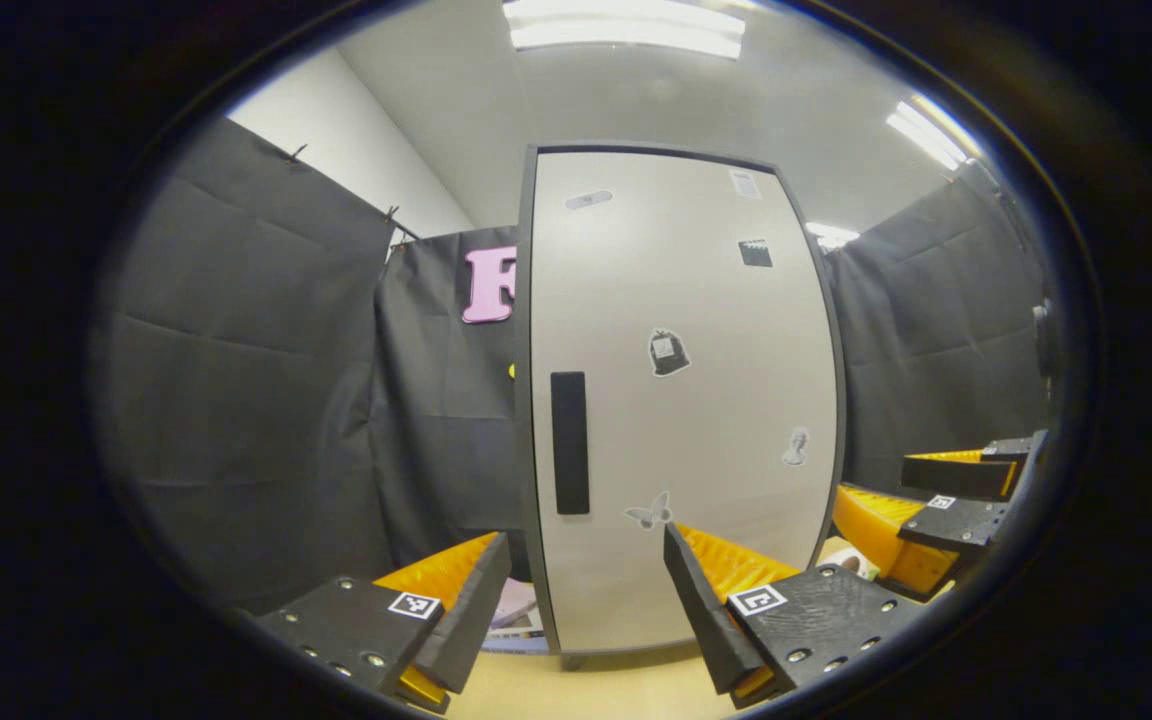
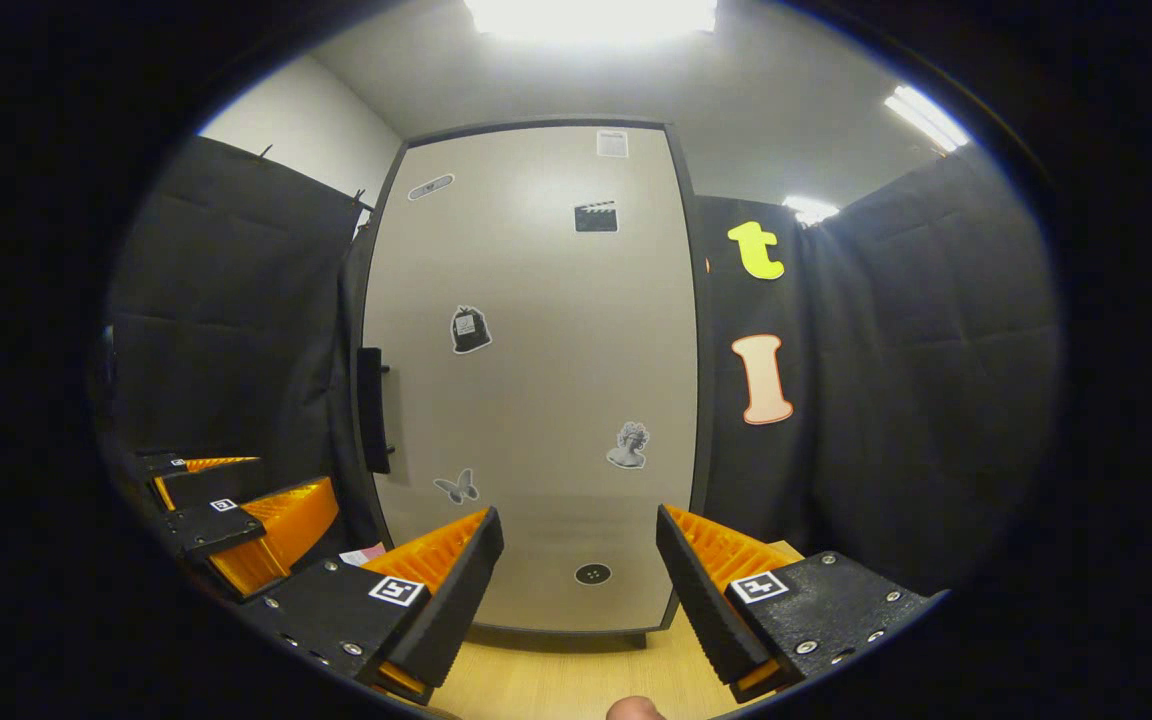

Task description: Open the cabinet door with the right hand, grasp the bottle in the cabinet with the left hand and place it on the coaster, then close the cabinet door with the right hand.

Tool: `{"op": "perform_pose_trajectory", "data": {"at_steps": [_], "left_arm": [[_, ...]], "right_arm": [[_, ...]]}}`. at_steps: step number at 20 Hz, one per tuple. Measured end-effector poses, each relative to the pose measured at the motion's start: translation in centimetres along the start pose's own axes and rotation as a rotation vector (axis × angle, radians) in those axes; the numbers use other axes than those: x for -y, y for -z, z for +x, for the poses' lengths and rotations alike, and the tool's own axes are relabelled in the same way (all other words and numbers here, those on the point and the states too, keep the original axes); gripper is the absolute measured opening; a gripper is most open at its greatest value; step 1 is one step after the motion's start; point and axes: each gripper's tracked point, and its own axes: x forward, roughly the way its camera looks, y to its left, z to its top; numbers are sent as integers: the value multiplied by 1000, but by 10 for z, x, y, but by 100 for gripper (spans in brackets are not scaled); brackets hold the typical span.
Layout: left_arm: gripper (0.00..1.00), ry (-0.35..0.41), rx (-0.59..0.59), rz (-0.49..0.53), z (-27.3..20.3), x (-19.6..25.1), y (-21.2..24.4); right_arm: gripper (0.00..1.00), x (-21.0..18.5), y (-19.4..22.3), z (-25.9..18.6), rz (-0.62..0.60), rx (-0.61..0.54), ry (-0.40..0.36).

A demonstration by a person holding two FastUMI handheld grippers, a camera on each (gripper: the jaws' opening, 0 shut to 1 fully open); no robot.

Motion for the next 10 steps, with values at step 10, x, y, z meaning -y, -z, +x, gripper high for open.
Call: {"op": "perform_pose_trajectory", "data": {"at_steps": [10], "left_arm": [[88,-52,-20,10,-21,-48,13]], "right_arm": [[95,-25,-29,33,-28,64,-39]]}}
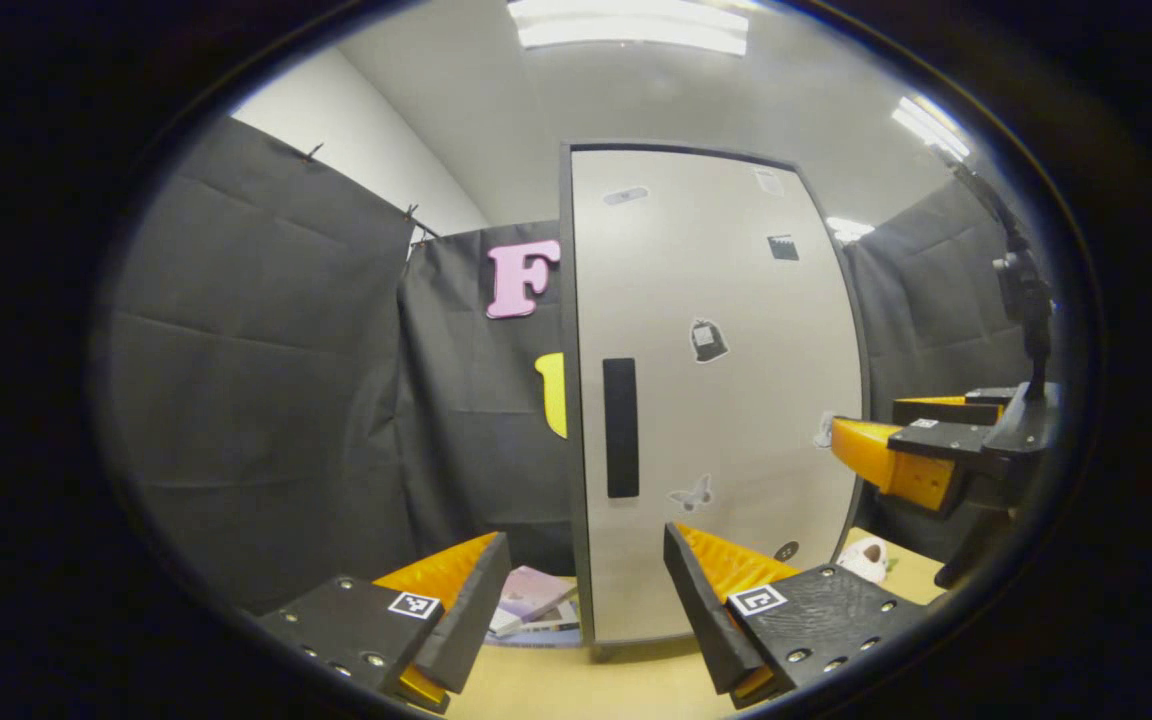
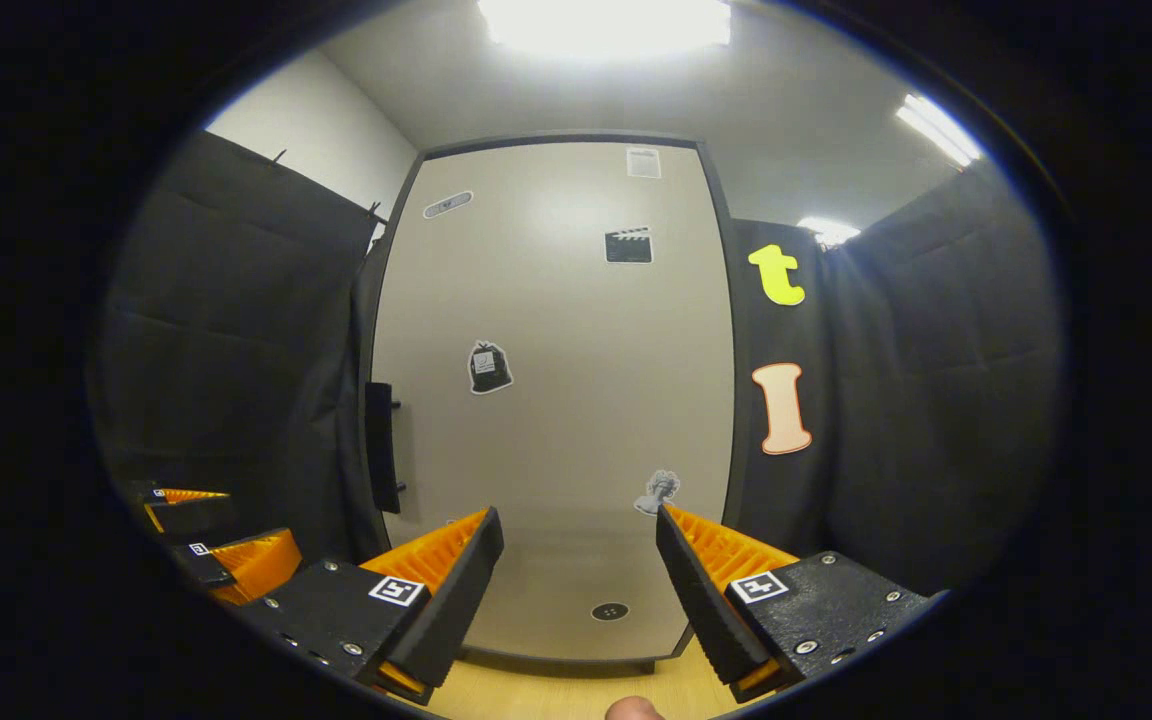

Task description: Open the cabinet door with the right hand, grasp the bottle in the cabinet with the left hand and place it on the coaster, then close the cabinet door with the right hand.

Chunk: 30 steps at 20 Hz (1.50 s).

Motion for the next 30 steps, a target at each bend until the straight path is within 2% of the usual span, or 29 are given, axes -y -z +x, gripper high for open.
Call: {"op": "perform_pose_trajectory", "data": {"at_steps": [8,16,24,25,27,30], "left_arm": [[89,-30,-17,36,-15,-46,18],[88,-123,-69,73,-37,-112,44],[88,-199,-91,73,-42,-160,54],[95,-206,-97,69,-42,-165,57],[95,-225,-110,61,-43,-173,64],[95,-246,-124,42,-45,-184,72]], "right_arm": [[95,-45,-14,32,-19,8,-59],[95,-110,-33,56,-16,41,-146],[95,-166,-21,89,-10,-11,-200],[94,-171,-18,93,-8,-22,-209],[95,-184,-15,99,-3,-25,-250],[92,-186,-11,107,-30,-24,-237]]}}
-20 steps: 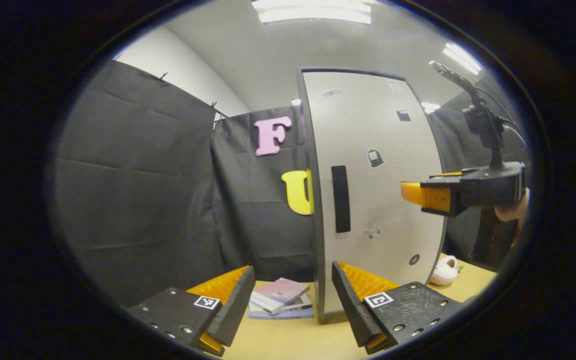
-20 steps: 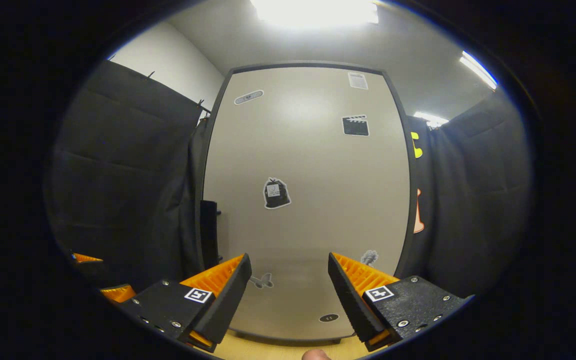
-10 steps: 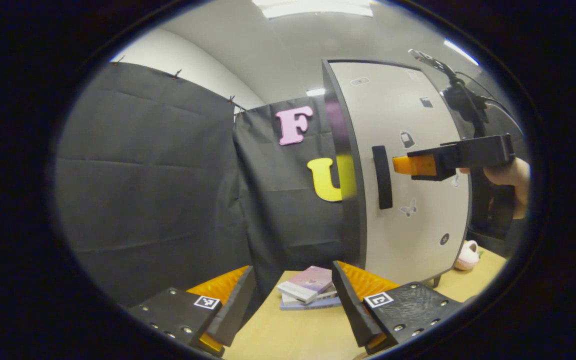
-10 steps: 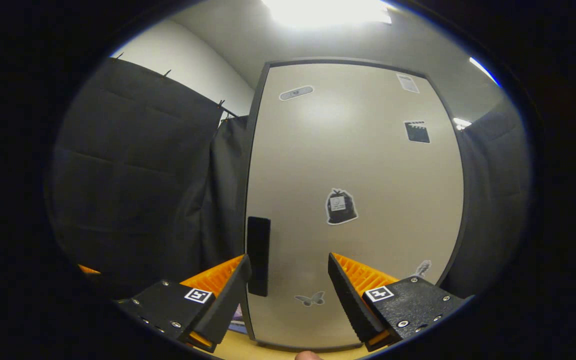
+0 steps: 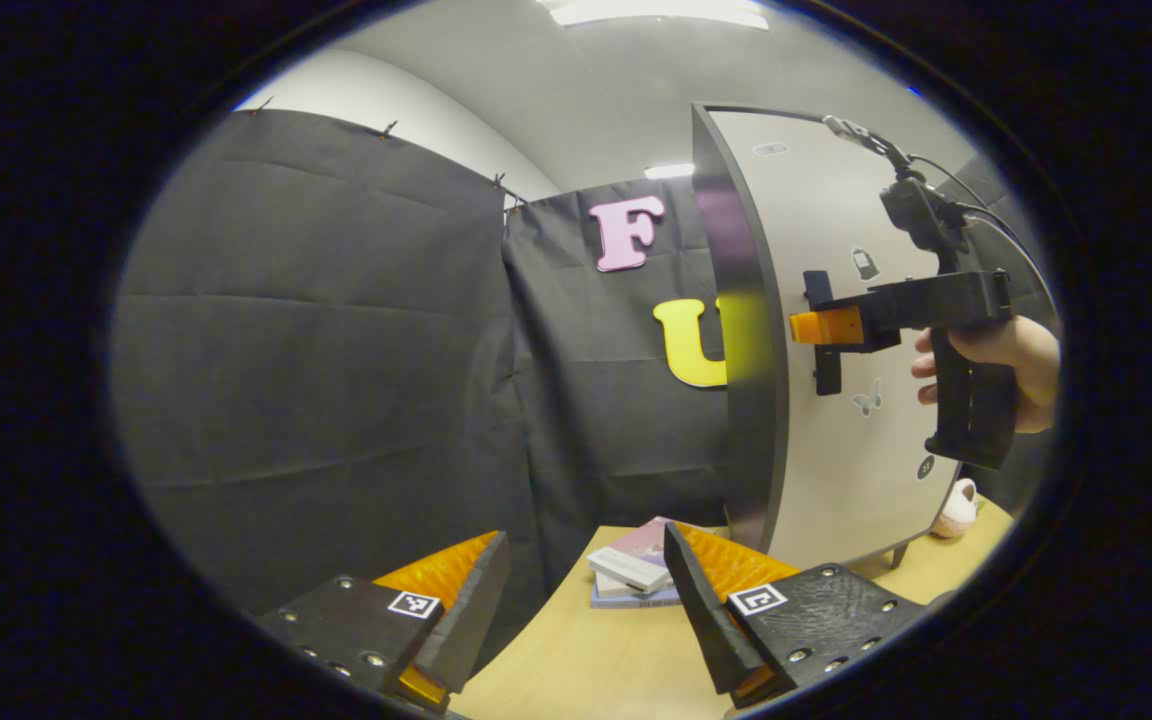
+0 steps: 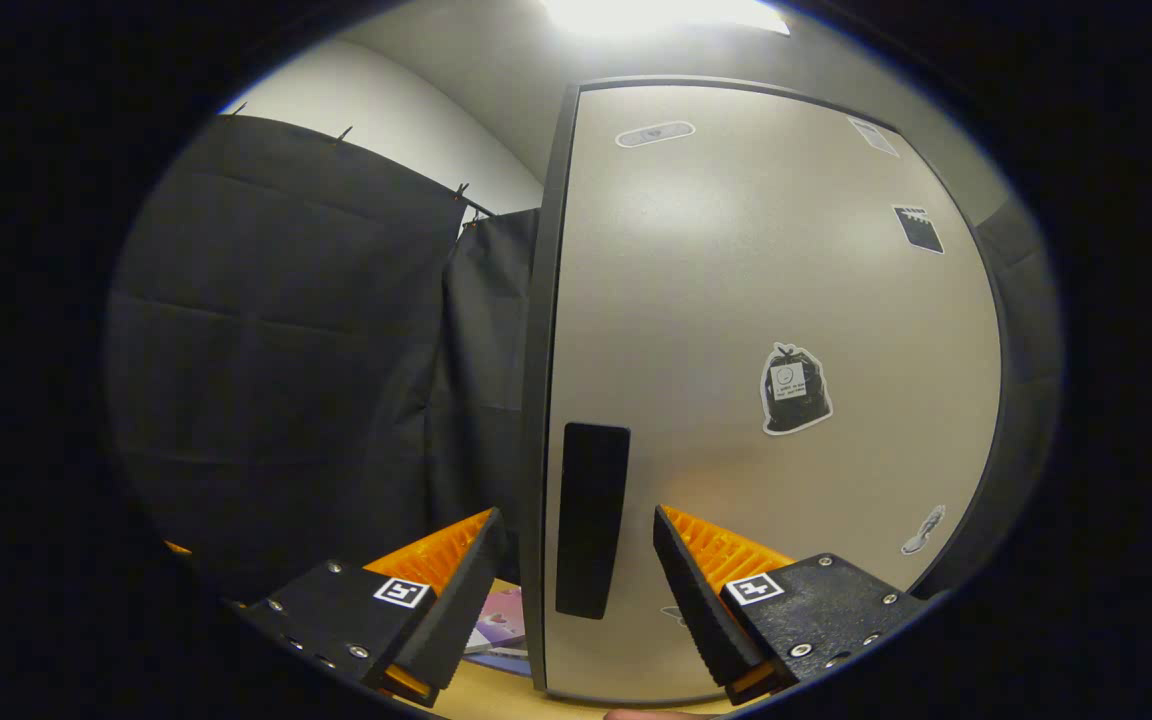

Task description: Open the cabinet door with the right hand, grasp the bottle in the cabinet with the left hand and place it on the coaster, then close the cabinet door with the right hand.

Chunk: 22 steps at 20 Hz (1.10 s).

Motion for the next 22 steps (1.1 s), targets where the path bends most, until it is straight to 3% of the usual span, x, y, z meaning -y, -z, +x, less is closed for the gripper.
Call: {"op": "perform_pose_trajectory", "data": {"at_steps": [5,7,8,10,15,20,22], "left_arm": [[95,-31,-5,-18,3,-11,3],[95,-31,-7,-29,4,-11,6],[89,-30,-8,-33,2,-11,8],[89,-29,-16,-35,0,-11,11],[89,-36,-29,-50,-3,-18,17],[89,-45,-38,-52,-6,-22,21],[89,-41,-44,-51,-7,-19,24]], "right_arm": [[88,-11,15,12,-11,-66,-35],[78,-3,20,15,-44,-102,11],[64,3,23,16,-74,-121,41],[41,4,27,16,-96,-142,37],[31,3,30,17,9,-198,-18],[20,2,31,15,11,-201,-56],[20,2,31,13,8,-203,-78]]}}
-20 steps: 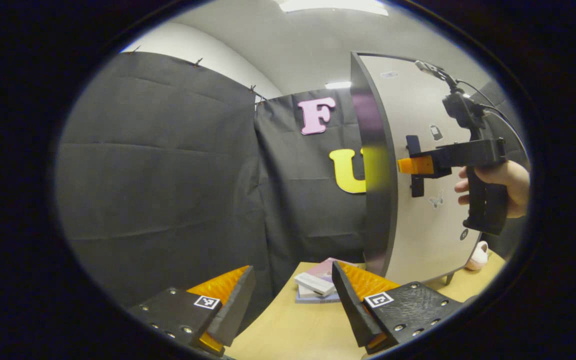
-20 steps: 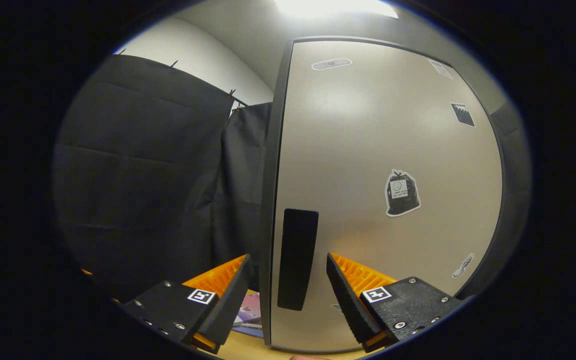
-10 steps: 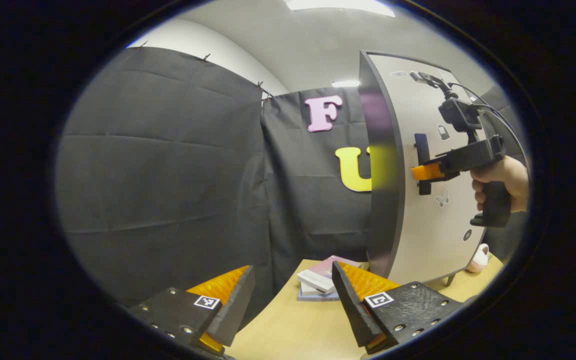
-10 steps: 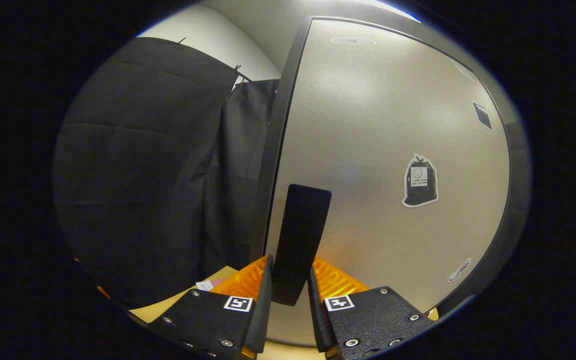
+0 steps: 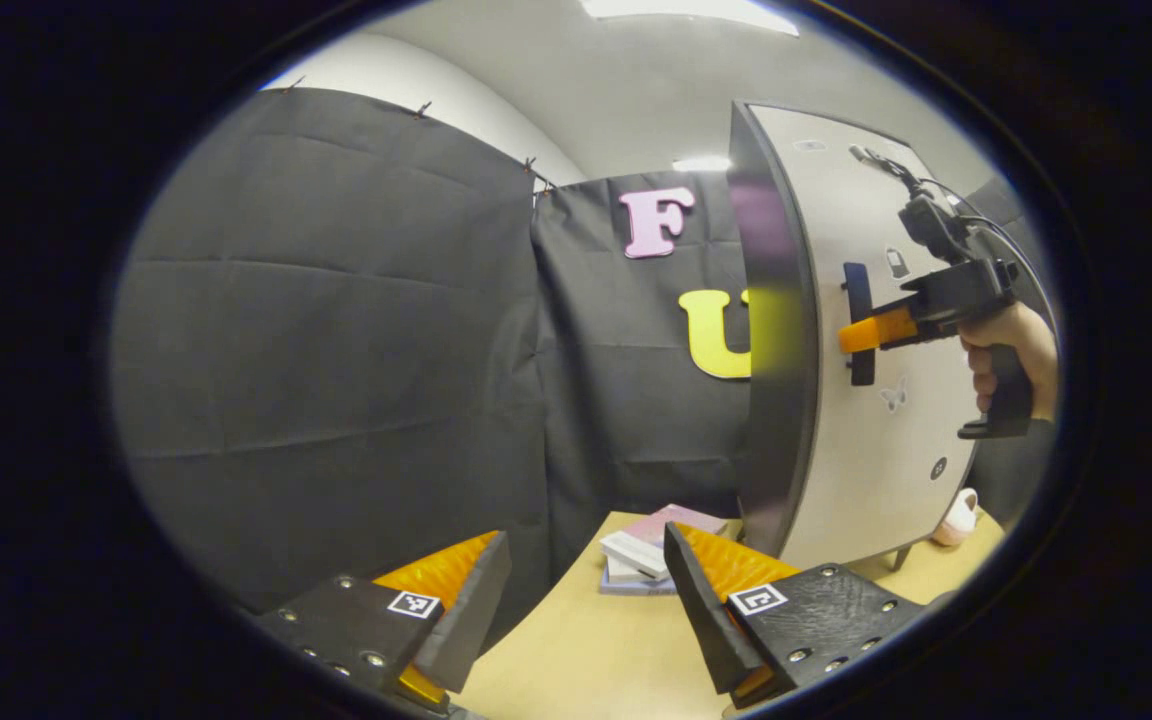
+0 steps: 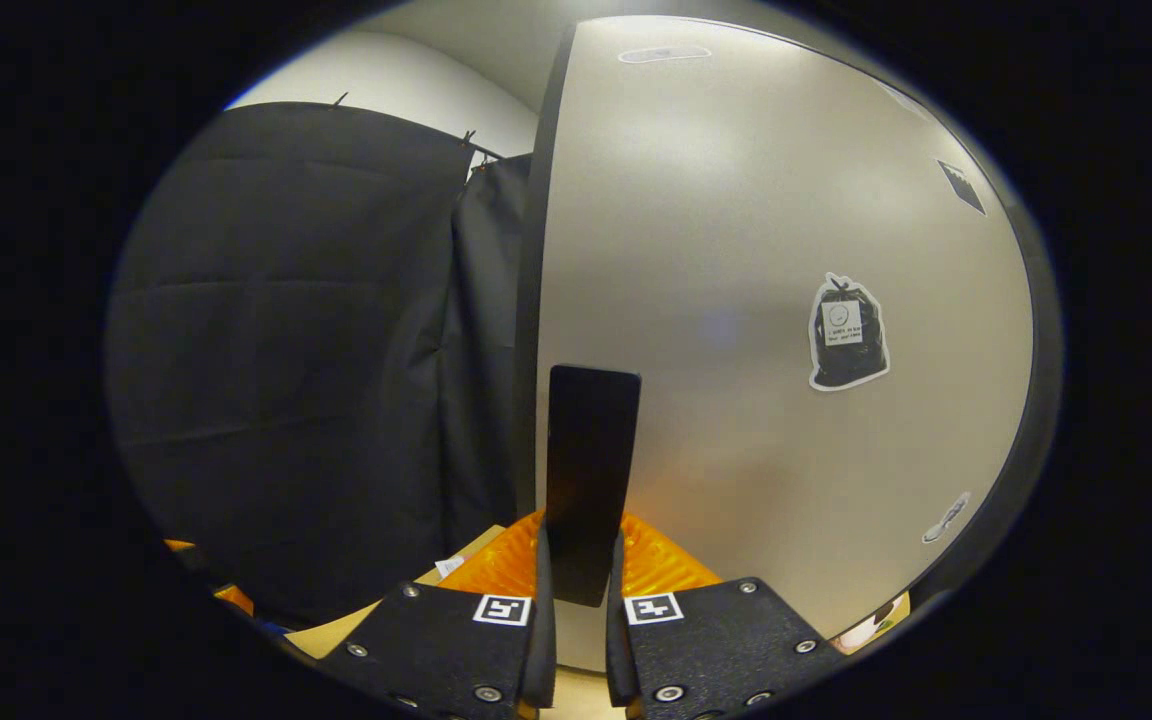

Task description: Open the cabinet door with the right hand, grasp the bottle in the cabinet with the left hand and place it on the coaster, then close the cabinet door with the right hand.

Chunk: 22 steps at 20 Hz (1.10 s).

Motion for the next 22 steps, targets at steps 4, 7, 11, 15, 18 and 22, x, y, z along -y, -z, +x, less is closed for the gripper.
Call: {"op": "perform_pose_trajectory", "data": {"at_steps": [4,7,11,15,18,22], "left_arm": [[89,18,3,2,-3,10,-4],[89,37,13,6,-6,21,-8],[89,70,32,7,-13,39,-17],[89,85,38,21,-23,58,-20],[95,88,54,18,-37,70,-28],[89,58,76,56,-56,78,-43]], "right_arm": [[20,-3,0,-7,-11,-1,-34],[20,-4,-1,-14,-16,-2,-62],[20,-7,-2,-23,-20,1,-105],[20,-10,-1,-33,-27,1,-155],[19,-10,1,-36,-44,-3,-197],[20,-9,4,-40,-66,-16,-265]]}}
